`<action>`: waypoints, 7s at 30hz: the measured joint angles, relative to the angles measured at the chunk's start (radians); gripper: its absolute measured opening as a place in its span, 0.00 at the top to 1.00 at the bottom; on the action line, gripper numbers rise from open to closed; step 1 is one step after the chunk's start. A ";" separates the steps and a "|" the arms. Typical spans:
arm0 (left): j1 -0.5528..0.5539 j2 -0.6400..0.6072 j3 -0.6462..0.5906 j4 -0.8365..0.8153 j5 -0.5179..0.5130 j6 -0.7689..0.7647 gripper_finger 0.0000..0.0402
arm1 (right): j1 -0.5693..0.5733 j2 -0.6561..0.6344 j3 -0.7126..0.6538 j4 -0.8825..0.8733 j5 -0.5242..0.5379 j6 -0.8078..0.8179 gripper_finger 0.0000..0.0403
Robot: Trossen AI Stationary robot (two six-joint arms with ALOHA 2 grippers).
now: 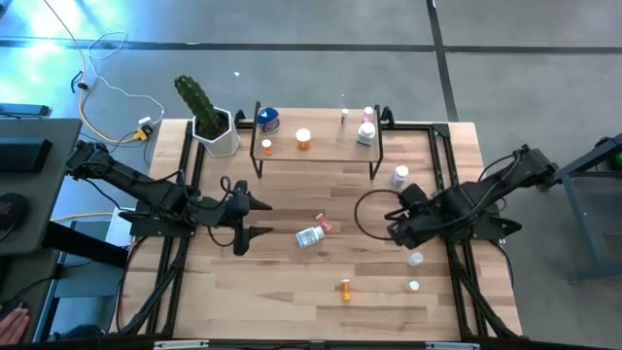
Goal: Pick and place medicine bottles onto shelf by color
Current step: Put the transparent pill bottle on the shelf
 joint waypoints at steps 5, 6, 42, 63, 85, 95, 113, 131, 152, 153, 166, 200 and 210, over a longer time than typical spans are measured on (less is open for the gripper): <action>0.001 0.000 0.000 0.000 -0.022 -0.063 0.30 | 0.047 0.000 -0.059 0.018 -0.074 0.031 0.58; 0.001 0.000 0.000 0.000 -0.022 -0.076 0.30 | 0.062 0.000 -0.071 0.018 -0.088 0.044 0.57; 0.001 0.000 0.000 0.001 -0.093 -0.185 0.30 | 0.349 0.000 -0.445 0.361 -0.158 0.496 0.46; 0.001 0.000 0.000 0.001 -0.113 -0.208 0.30 | 0.349 0.002 -0.581 0.540 -0.188 0.488 0.48; 0.015 0.000 0.000 -0.014 -0.134 -0.233 0.30 | 0.291 0.002 -0.554 0.686 -0.306 0.442 0.69; 0.085 0.000 0.000 -0.015 -0.105 -0.141 0.30 | 0.114 0.002 -0.408 0.538 -0.272 0.301 0.70; 0.228 0.000 0.000 -0.106 -0.031 -0.067 0.30 | -0.302 0.004 -0.112 0.491 -0.199 -0.174 0.70; 0.300 0.007 0.000 -0.147 -0.015 -0.051 0.30 | -0.750 0.005 0.212 0.488 -0.174 -0.782 0.70; 0.326 0.016 0.000 -0.149 -0.018 -0.049 0.30 | -0.977 0.391 0.842 0.097 -0.256 -1.197 0.70; 0.326 0.016 0.000 -0.149 -0.018 -0.049 0.30 | -0.972 0.409 0.851 0.086 -0.270 -1.203 0.70; 0.326 0.016 0.000 -0.149 -0.018 -0.050 0.30 | -0.899 0.602 0.854 -0.013 -0.278 -1.271 0.70; 0.326 0.016 0.000 -0.162 0.012 -0.052 0.30 | -0.885 0.726 0.853 -0.056 -0.274 -1.387 0.70; 0.281 0.016 0.000 -0.086 0.128 -0.075 0.30 | -0.884 0.724 0.824 -0.053 -0.274 -1.360 0.70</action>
